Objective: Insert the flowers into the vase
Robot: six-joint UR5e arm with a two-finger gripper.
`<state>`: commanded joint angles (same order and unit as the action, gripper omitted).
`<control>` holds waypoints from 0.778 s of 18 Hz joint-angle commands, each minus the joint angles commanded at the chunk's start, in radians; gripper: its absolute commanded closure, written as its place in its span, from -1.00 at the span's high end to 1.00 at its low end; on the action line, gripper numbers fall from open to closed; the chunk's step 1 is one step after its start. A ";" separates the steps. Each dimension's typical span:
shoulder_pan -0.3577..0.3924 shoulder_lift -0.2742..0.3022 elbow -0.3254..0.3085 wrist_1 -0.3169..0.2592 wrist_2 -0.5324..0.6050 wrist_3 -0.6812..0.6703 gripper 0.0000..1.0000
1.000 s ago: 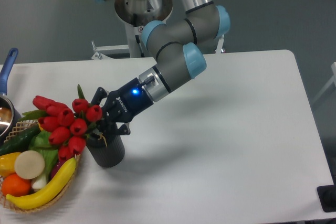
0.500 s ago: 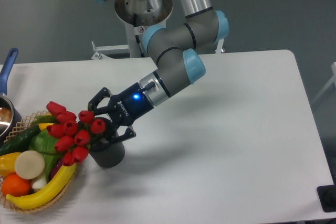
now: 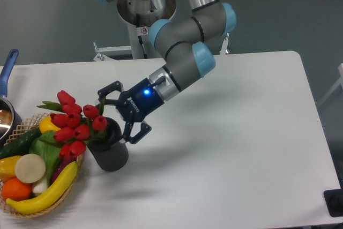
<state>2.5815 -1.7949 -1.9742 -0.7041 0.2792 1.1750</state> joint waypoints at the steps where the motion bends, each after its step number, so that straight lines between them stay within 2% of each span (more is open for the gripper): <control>1: 0.014 0.012 -0.002 0.002 -0.002 0.000 1.00; 7: 0.138 0.077 0.021 -0.002 0.000 -0.008 1.00; 11: 0.239 0.080 0.072 -0.012 0.018 -0.026 1.00; 12: 0.253 0.074 0.095 -0.012 0.069 -0.046 1.00; 14: 0.259 0.059 0.149 -0.014 0.240 -0.057 1.00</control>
<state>2.8409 -1.7364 -1.8257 -0.7179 0.5191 1.1183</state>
